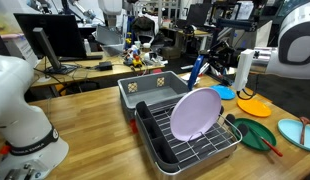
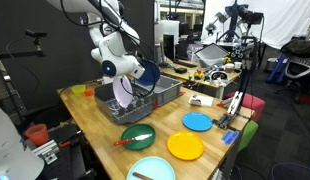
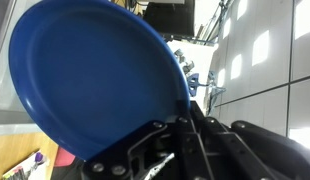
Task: Put the blue plate on the dish rack
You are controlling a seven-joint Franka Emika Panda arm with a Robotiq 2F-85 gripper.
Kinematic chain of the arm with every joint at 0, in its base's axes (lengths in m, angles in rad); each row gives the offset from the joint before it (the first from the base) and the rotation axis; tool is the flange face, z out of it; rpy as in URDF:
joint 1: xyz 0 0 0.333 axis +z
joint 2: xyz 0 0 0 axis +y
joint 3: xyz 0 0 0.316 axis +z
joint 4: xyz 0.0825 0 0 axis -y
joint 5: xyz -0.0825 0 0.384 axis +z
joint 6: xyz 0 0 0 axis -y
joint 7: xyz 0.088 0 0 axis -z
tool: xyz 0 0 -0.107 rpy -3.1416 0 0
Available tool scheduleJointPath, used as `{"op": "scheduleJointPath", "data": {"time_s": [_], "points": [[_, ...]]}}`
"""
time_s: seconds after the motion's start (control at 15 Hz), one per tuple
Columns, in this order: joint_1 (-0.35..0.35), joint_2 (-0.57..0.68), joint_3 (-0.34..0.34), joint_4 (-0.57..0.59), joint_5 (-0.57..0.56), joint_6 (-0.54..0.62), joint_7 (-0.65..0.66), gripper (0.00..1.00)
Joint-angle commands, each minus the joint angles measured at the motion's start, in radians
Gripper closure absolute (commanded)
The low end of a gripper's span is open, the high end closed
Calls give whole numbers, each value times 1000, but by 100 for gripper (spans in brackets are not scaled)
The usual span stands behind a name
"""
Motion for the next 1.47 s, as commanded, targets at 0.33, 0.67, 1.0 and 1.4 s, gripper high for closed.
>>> {"op": "scheduleJointPath", "data": {"time_s": [0.33,0.67,1.0,1.4], "points": [[-2,-1,1,0,-3,1,2,93],[-2,-1,1,0,-3,1,2,98],[3,3,7,-2,-3,1,7,98],[21,3,31,-6,-3,-14,17,98]]}}
